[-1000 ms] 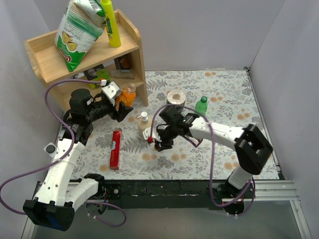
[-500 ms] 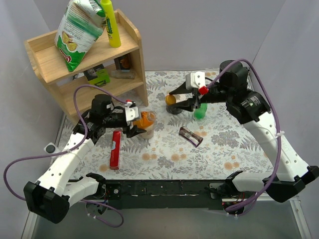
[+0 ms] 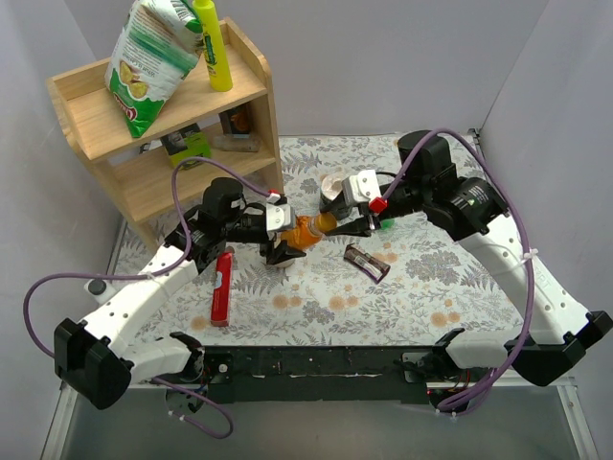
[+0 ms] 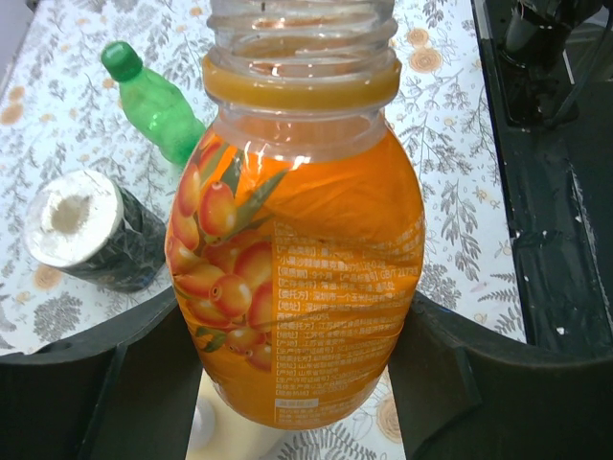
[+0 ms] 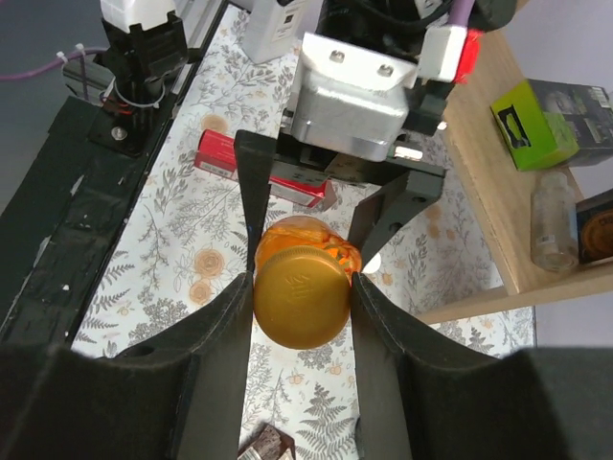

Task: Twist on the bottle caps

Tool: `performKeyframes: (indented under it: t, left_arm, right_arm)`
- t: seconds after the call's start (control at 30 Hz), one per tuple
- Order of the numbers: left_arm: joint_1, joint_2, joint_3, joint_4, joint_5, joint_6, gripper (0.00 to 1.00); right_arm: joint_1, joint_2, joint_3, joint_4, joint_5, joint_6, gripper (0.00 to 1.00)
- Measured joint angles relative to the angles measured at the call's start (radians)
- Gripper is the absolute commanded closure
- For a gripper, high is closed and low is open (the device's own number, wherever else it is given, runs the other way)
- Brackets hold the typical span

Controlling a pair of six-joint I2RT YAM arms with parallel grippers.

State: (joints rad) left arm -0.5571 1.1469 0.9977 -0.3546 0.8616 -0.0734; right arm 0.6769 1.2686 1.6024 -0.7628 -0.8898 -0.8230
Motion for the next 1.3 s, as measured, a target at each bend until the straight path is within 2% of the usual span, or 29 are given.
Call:
performKeyframes:
  t: [0.17, 0.53, 1.1, 1.3]
  left_arm:
    - [-0.011, -0.045, -0.017, 0.059, -0.014, -0.01, 1.0]
    - [-0.016, -0.07, -0.042, 0.072, -0.039, -0.002, 1.0]
    - [-0.026, -0.071, -0.063, 0.09, -0.047, 0.002, 1.0]
    - [-0.026, -0.098, -0.121, 0.165, -0.085, -0.027, 1.0]
  right_arm:
    - [0.006, -0.003, -0.043, -0.005, 0.006, -0.018, 0.73]
    - [0.011, -0.005, -0.061, 0.042, 0.031, -0.013, 0.72]
    - [0.071, 0.005, -0.061, 0.004, 0.075, -0.152, 0.73]
    - [0.072, 0.008, -0.08, 0.034, 0.096, -0.109, 0.74]
